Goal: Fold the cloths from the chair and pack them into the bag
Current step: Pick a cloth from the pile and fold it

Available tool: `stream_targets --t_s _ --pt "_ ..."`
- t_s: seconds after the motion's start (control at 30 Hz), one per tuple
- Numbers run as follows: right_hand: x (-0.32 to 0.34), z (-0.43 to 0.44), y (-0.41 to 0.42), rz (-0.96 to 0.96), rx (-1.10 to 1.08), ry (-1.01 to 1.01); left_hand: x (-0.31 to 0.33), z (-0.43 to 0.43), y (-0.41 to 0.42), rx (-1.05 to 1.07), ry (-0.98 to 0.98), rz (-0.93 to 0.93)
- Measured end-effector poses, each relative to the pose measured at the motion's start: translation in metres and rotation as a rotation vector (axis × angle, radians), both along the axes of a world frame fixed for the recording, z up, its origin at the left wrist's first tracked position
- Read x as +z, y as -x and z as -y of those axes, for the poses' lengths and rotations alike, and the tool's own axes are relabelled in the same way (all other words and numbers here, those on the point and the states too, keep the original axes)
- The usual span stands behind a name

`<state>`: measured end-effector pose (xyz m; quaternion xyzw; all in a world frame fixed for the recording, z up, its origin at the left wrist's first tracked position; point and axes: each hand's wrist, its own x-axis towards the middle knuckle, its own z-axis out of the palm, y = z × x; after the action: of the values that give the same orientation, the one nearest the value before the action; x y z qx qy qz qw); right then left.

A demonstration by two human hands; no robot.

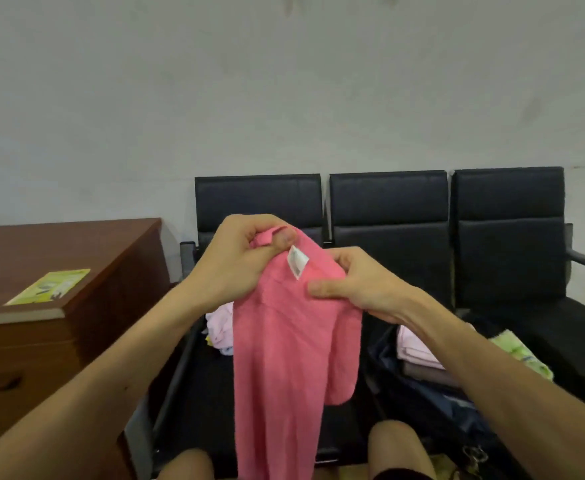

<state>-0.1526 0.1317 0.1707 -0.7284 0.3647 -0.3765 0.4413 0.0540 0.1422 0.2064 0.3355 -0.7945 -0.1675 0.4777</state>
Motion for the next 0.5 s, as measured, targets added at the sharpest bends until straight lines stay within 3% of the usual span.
stream_targets --t_s 0.2,0.27,0.4,0.5 --pt "-0.141 0.025 0.030 -0.591 -0.083 -0.033 -0.068 -0.001 -0.015 0.170 -0.115 -0.315" --pt "-0.157 0.029 0.047 -0.604 -0.076 0.019 -0.091 0.001 -0.025 0.226 -0.156 -0.399" --pt "-0.140 0.027 0.069 -0.316 -0.229 -0.021 -0.129 0.006 -0.050 0.333 -0.257 -0.447" --pt "-0.122 0.027 0.075 -0.260 -0.305 0.020 -0.155 0.007 -0.070 0.415 -0.326 -0.414"
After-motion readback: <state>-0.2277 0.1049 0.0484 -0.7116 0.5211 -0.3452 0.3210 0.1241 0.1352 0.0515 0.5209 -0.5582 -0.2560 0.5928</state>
